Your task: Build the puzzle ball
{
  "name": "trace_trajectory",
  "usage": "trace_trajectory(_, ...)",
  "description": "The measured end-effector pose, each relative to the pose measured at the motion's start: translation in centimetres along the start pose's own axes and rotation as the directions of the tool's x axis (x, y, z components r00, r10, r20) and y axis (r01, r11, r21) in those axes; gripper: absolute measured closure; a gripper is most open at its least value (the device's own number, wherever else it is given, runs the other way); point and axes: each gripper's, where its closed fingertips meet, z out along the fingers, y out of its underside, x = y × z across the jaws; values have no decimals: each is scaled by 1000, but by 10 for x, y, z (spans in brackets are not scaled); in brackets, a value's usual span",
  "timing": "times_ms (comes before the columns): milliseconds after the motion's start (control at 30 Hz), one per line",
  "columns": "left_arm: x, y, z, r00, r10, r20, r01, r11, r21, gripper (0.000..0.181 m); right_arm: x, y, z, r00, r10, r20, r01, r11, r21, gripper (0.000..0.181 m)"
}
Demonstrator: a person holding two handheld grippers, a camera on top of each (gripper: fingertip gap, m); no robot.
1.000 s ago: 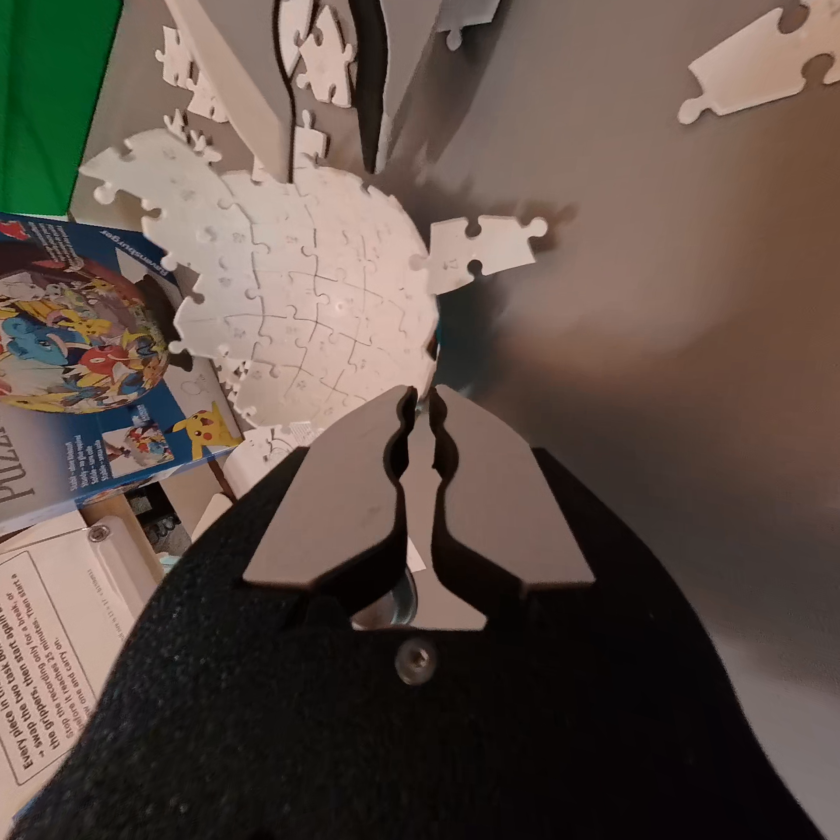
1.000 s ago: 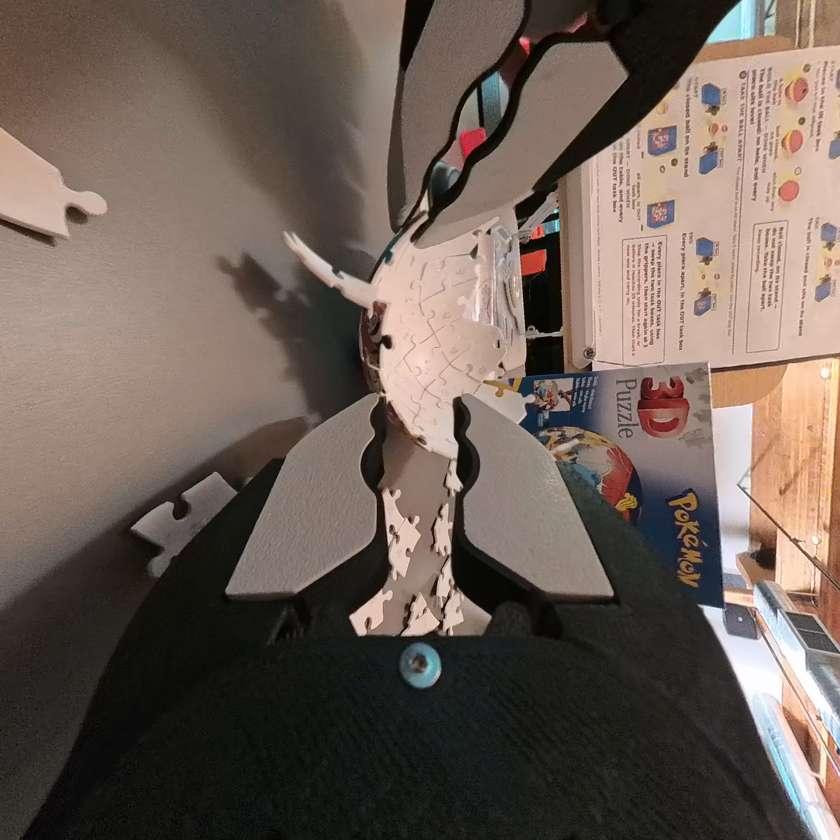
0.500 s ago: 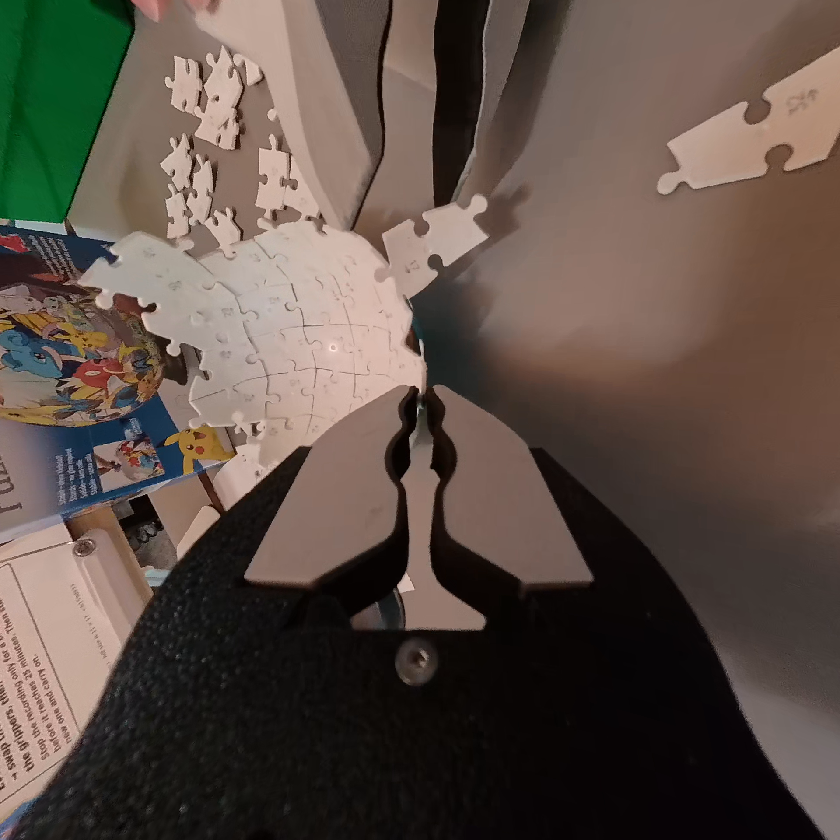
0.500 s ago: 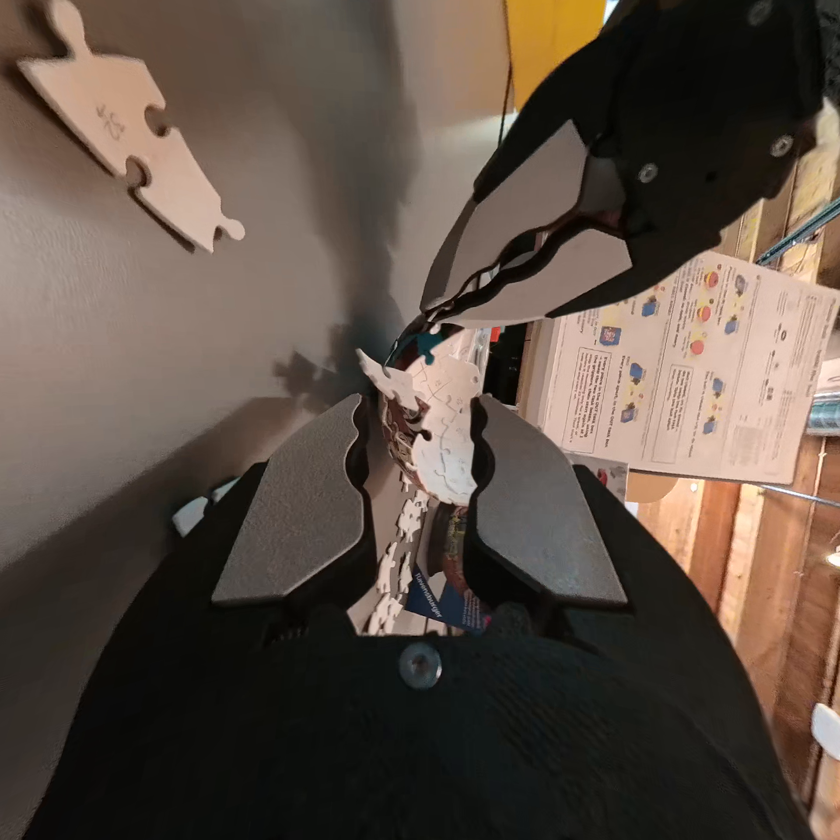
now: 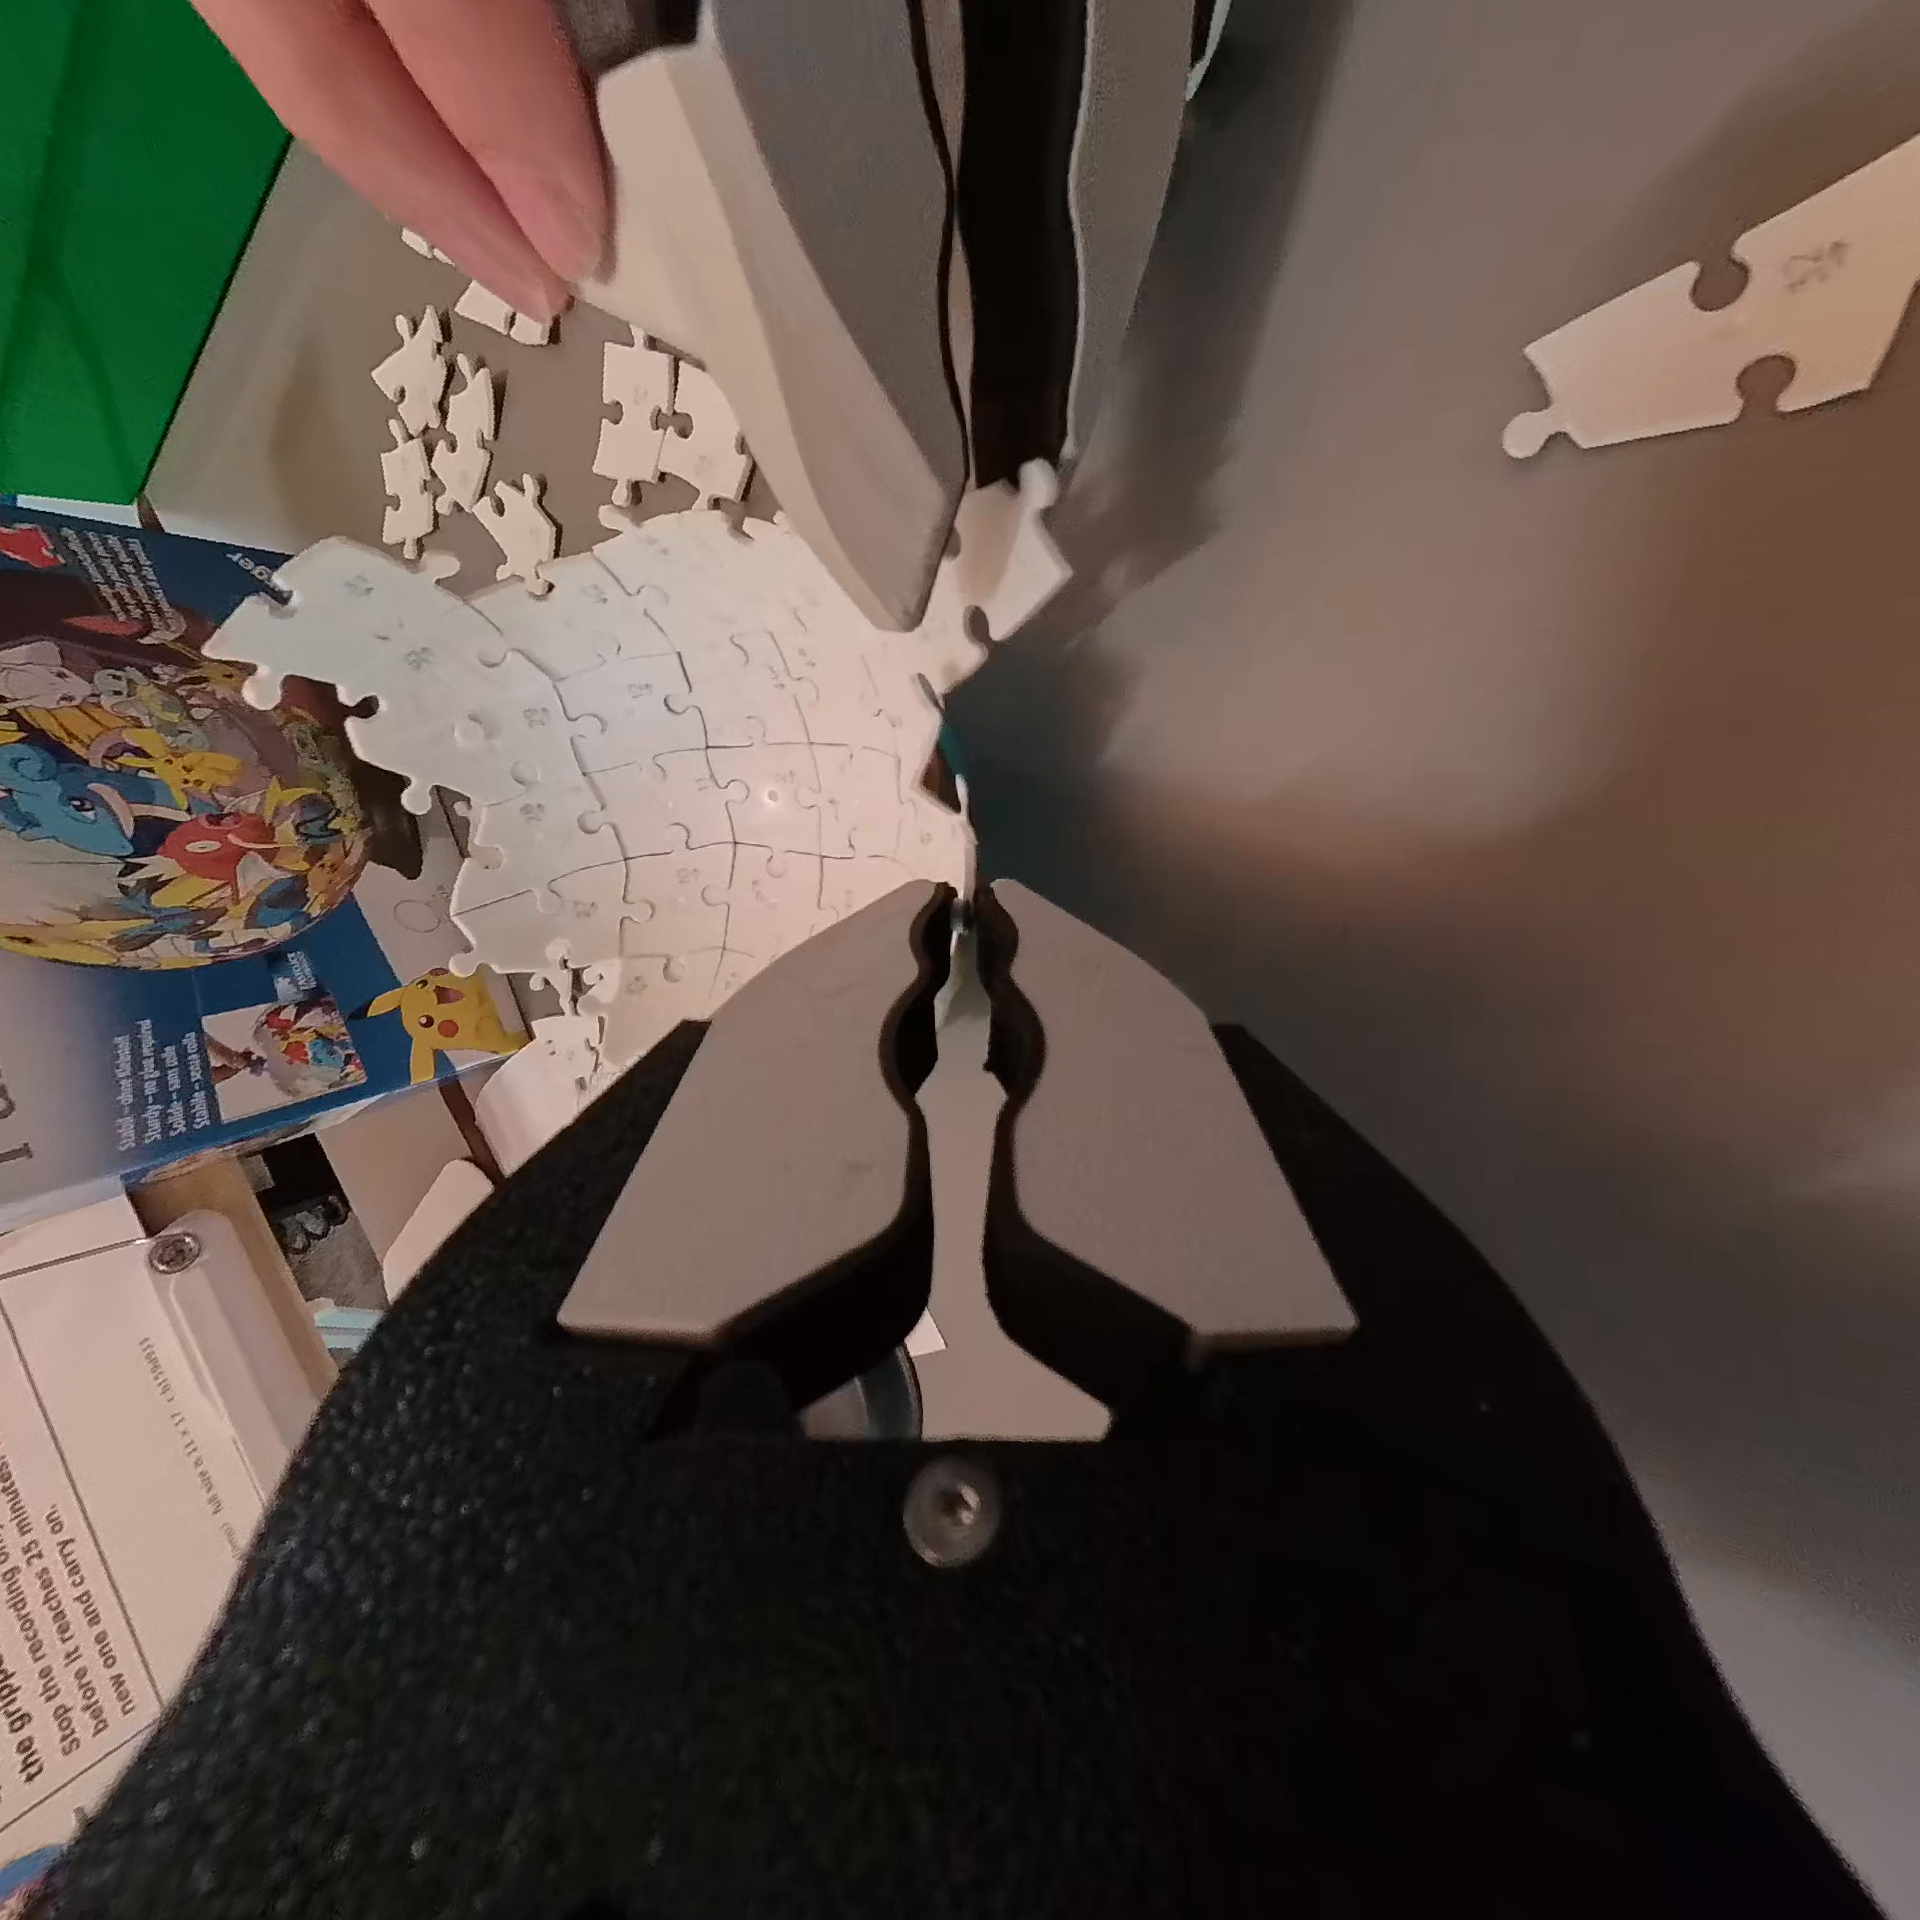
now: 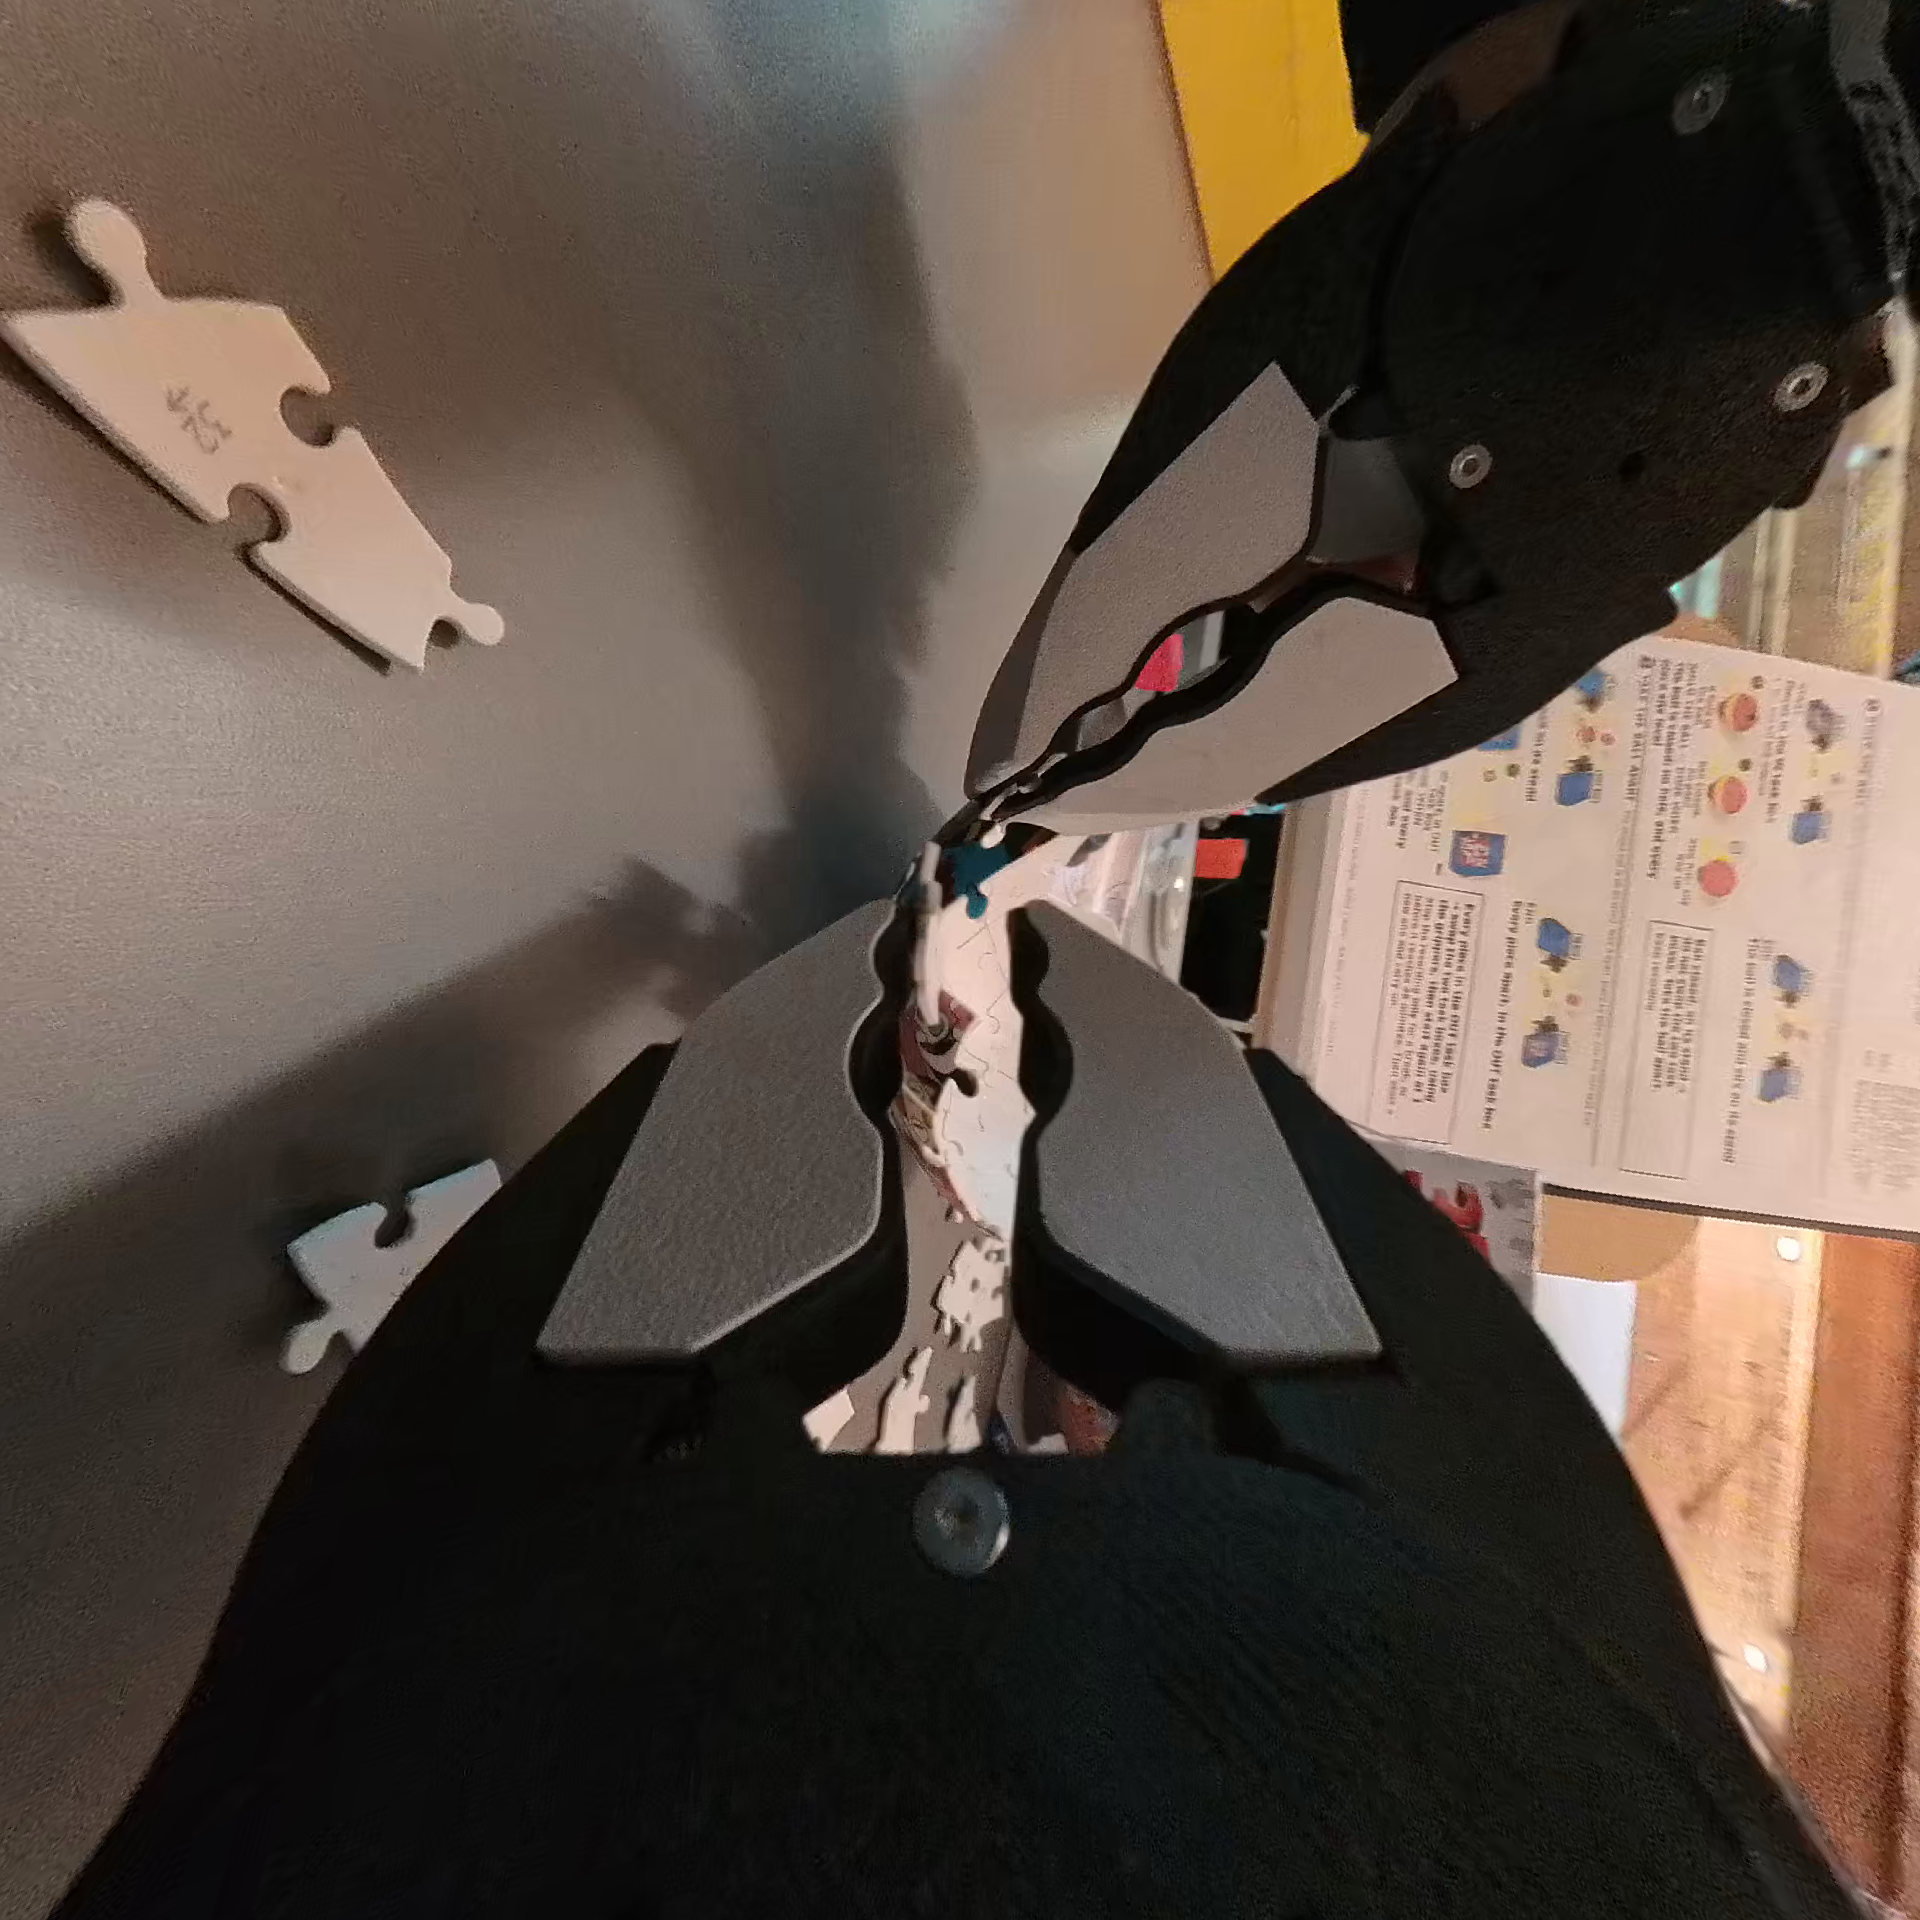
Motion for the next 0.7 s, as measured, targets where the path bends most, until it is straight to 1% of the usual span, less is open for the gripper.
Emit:
trace_trajectory(167, 0, -1, 0, 1000, -15, -10, 15, 1000, 9, 177, 3, -2, 1, 991, 106, 87, -110, 993, 34, 177)
trace_trajectory(333, -2, -2, -1, 999, -41, -11, 42, 999, 35, 177, 8, 0, 0, 973, 177, 150, -185, 982, 35, 177)
trace_trajectory(500, -4, -3, -1, 997, -75, -13, 76, 995, 62, 177, 14, 0, -3, 928, 276, 249, -296, 954, 48, 177)
trace_trajectory(700, -6, -2, 0, 997, -77, -11, 78, 996, 44, 177, 25, -4, -12, 891, 308, 335, -345, 937, 56, 179)
